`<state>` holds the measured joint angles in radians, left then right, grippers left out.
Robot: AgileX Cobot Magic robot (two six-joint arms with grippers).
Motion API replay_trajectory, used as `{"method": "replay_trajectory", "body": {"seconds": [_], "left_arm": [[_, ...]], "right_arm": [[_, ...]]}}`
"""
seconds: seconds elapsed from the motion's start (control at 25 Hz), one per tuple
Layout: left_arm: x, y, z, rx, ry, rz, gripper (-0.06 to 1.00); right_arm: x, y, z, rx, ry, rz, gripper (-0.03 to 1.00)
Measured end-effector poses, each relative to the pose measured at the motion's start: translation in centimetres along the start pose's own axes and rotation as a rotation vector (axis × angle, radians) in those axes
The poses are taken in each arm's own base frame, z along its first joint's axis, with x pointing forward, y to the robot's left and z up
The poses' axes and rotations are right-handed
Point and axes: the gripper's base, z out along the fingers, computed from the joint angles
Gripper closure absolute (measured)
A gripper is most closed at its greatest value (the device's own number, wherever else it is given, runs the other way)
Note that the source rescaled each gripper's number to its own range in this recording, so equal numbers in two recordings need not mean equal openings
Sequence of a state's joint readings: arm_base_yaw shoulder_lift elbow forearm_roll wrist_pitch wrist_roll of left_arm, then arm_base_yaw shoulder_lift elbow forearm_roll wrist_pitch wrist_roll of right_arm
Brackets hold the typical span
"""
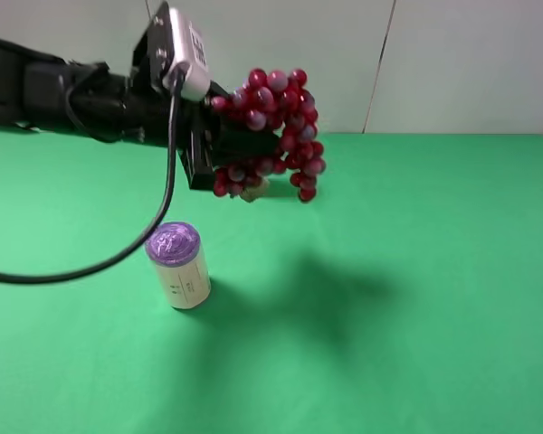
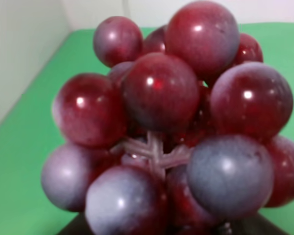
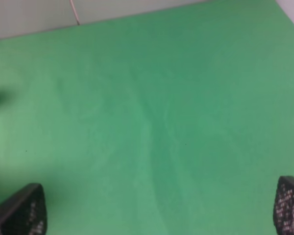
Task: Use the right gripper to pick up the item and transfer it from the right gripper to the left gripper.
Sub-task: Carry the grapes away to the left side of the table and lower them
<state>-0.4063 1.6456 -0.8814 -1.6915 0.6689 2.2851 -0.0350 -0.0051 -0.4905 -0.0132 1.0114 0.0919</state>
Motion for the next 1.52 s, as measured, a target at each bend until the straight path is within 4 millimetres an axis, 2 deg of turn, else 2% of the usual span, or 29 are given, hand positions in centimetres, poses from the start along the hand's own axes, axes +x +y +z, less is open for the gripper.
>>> {"method": "replay_trajectory", "body": {"seconds": [0.2,0.36,0.6,1.2,1.52], "left_arm": [[-1.9,-0.1,-2.8,-0.089,0.071,-0.062,0.94],[-2.0,-0.2,-4.0,-0.135,0.151,-0.134,0.94],[-1.0,0.3,-4.6,-0.204,0.248,-0.243,0.94],[0.6,2.9,-6.6,-0.396,0.27,-0.471,0.94],[4.0,3.4,-8.0,-0.573,0.32,-0.642,0.94]], "right_arm": [[0.0,0.0,0.0,0.0,0.0,0.0,-0.03],[0.0,0.0,0.0,0.0,0.0,0.001,-0.03],[0.0,0.0,0.0,0.0,0.0,0.001,-0.03],[0.0,0.0,0.0,0.0,-0.001,0.003,-0.03],[0.0,0.0,0.0,0.0,-0.001,0.003,-0.03]]}}
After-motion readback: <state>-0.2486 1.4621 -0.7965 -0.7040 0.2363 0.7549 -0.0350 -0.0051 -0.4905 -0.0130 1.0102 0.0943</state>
